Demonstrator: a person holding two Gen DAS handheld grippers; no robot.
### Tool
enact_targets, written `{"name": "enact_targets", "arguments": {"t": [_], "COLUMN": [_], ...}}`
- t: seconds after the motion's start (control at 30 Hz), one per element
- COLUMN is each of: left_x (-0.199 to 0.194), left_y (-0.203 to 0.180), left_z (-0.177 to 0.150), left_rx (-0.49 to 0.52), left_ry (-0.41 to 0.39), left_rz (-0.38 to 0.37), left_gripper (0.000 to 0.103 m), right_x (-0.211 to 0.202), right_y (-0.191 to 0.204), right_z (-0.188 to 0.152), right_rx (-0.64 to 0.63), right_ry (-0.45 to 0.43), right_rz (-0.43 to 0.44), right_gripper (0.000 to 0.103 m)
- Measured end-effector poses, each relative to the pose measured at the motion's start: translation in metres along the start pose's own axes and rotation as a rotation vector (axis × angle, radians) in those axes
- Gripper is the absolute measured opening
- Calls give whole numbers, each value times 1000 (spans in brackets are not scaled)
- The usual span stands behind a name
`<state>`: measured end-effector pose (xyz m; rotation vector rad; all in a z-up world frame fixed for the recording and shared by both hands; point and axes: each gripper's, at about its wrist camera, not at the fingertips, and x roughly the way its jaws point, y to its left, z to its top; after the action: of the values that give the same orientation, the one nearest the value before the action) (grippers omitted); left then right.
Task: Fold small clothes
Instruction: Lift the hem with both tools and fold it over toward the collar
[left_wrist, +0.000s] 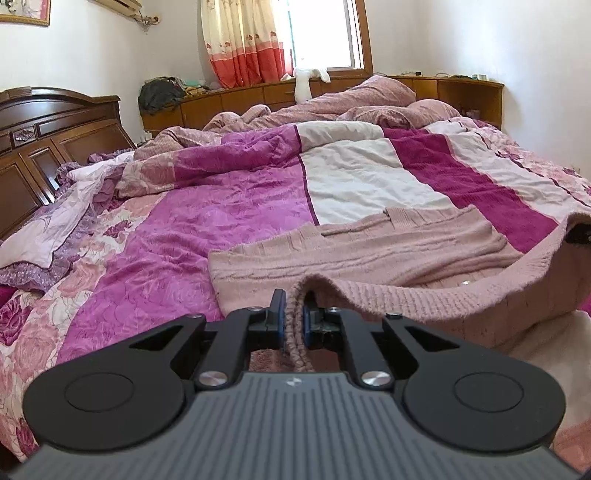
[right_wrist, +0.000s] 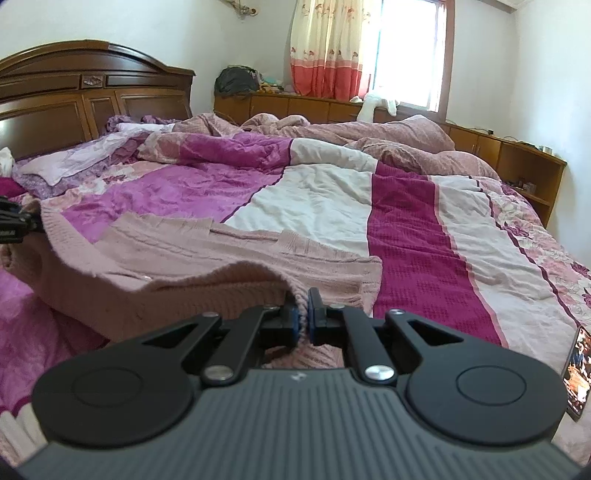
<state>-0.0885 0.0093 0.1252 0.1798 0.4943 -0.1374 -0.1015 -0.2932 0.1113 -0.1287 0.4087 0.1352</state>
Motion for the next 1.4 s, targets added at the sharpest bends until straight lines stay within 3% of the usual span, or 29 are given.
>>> {"name": "enact_targets", "arguments": {"t": [0.57, 0.87, 1.17, 1.4], "left_x": [25, 66, 136, 208], "left_y": [2, 9, 20, 28], "left_z": [43, 76, 91, 80], "left_rx": [-7, -22, -40, -38], "left_ry": [-94, -127, -81, 9], "left_rz": [36, 69, 86, 100], "left_gripper": [9, 9, 9, 9], "right_x": [34, 71, 134, 192], "right_y": [-8, -12, -2, 4], "right_z": [39, 69, 81, 61], "right_rx": [30, 26, -57, -89], "right_ry": [-95, -133, -126, -25], "right_rz": [-50, -83, -127, -159], "right_gripper": [7, 7, 7, 7]}}
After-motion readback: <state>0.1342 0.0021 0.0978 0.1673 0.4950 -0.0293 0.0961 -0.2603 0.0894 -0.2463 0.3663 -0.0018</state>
